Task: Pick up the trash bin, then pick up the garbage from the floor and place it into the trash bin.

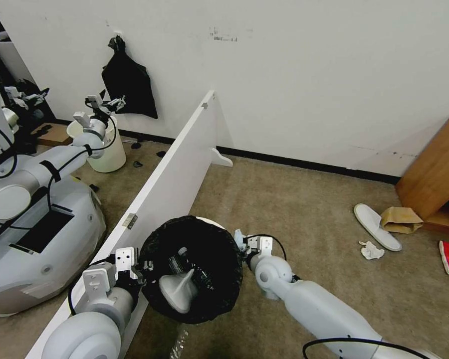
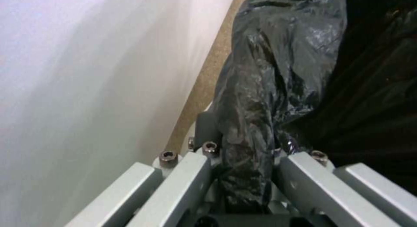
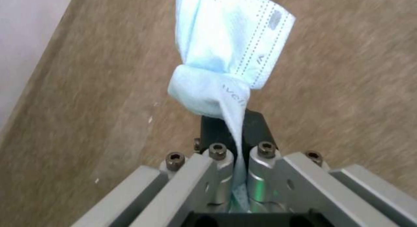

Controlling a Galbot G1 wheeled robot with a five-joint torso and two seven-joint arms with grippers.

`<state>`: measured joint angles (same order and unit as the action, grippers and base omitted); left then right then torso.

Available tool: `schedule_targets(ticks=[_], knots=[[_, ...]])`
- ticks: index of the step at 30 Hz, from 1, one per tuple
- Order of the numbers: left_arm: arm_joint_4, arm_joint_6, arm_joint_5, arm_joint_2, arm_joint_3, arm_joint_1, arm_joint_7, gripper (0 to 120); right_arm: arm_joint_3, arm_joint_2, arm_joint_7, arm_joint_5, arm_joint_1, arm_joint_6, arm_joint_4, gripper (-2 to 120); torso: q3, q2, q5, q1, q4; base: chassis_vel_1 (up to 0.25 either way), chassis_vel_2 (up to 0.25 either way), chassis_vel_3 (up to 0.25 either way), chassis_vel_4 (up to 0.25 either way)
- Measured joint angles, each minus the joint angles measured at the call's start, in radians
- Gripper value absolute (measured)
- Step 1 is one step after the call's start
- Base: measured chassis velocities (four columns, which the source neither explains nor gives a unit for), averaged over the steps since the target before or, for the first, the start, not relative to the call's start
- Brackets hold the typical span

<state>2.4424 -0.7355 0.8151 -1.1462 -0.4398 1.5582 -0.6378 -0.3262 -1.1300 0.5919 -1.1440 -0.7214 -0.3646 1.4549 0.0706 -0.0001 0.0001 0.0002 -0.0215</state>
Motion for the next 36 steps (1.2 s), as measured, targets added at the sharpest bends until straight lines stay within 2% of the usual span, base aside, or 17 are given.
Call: schedule_targets(ticks=[12, 22, 30, 36], knots=[[0.001, 0.000, -0.015, -0.007, 0.025, -0.008, 0.004, 2, 0.043, 0.089, 0.020, -0.017, 0.021, 0.000, 0.051, 0, 0.000, 0.000, 0.0000, 0.000, 0.0000, 0.000, 0.000, 0.000, 0.000], [-0.014, 0.000, -0.015, -0.006, 0.046, -0.038, 0.006, 2, 0.090, 0.186, 0.022, -0.003, 0.014, 0.001, 0.165, 0, 0.000, 0.000, 0.0001, 0.000, 0.0000, 0.000, 0.000, 0.000, 0.000], [-0.048, 0.000, -0.008, -0.003, 0.090, -0.086, 0.004, 2, 0.174, 0.287, 0.015, 0.008, -0.029, 0.003, 0.271, 0, 0.000, 0.000, 0.0001, 0.000, 0.0000, 0.000, 0.000, 0.000, 0.000], [-0.074, 0.000, -0.008, -0.005, 0.130, -0.118, 0.003, 2, 0.277, 0.368, -0.006, 0.036, -0.113, 0.009, 0.349, 0, 0.000, 0.000, 0.0000, 0.000, 0.0000, 0.000, 0.000, 0.000, 0.000]])
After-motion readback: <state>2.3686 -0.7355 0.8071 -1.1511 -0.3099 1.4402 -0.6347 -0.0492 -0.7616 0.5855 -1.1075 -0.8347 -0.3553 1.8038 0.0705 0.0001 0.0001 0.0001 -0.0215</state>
